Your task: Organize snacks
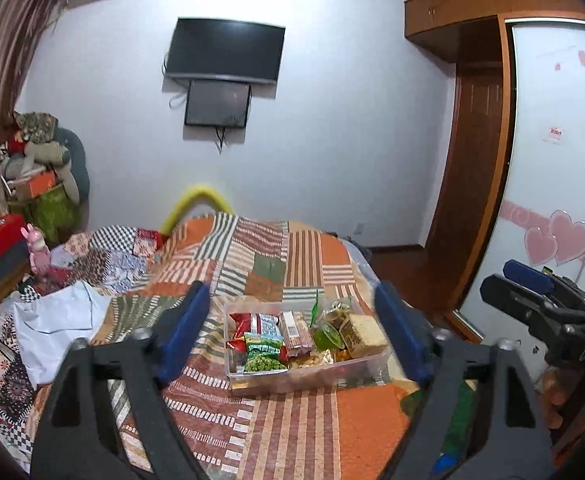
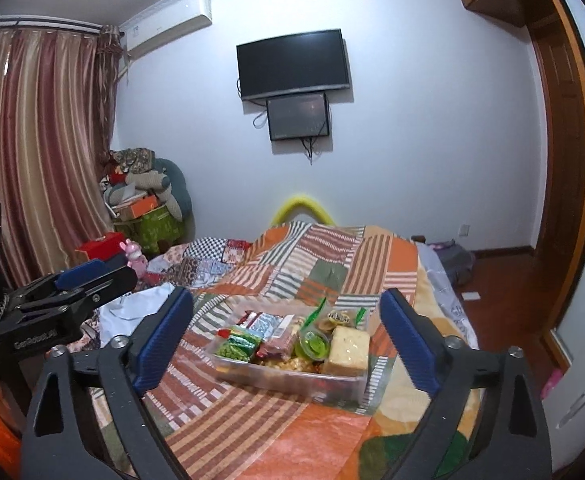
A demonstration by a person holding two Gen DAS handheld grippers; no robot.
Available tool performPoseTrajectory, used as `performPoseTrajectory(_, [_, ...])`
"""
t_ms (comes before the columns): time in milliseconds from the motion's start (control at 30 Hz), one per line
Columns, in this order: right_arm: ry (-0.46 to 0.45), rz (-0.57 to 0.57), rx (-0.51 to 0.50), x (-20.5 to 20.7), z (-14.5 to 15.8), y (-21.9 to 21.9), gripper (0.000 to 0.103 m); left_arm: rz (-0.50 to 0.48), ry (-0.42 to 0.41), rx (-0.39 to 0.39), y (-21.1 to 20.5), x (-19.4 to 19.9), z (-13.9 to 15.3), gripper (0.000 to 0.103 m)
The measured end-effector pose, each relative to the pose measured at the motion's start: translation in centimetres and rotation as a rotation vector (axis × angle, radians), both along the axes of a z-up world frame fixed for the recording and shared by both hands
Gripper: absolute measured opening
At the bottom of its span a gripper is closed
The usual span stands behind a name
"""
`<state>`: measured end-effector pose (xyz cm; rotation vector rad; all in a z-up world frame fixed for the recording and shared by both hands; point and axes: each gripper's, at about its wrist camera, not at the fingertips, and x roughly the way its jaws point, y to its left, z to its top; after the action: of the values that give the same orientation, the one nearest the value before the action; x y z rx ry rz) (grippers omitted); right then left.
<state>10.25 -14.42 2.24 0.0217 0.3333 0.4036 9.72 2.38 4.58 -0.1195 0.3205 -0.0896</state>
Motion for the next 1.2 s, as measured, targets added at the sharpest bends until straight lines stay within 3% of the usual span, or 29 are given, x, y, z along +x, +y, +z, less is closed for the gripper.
performPoseTrajectory(133, [-0.04, -0.018, -0.015, -0.8, 0.1, 0.4, 0.103, 0.028, -0.045, 0.02, -0.4, -1.5, 0.3, 0.098])
performPoseTrajectory(1200, [-0.009, -0.005, 0.007, -1.5, -0.9, -0.4, 0.103, 0.008, -0.035, 0.05, -1.6, -1.8, -0.6, 0.101])
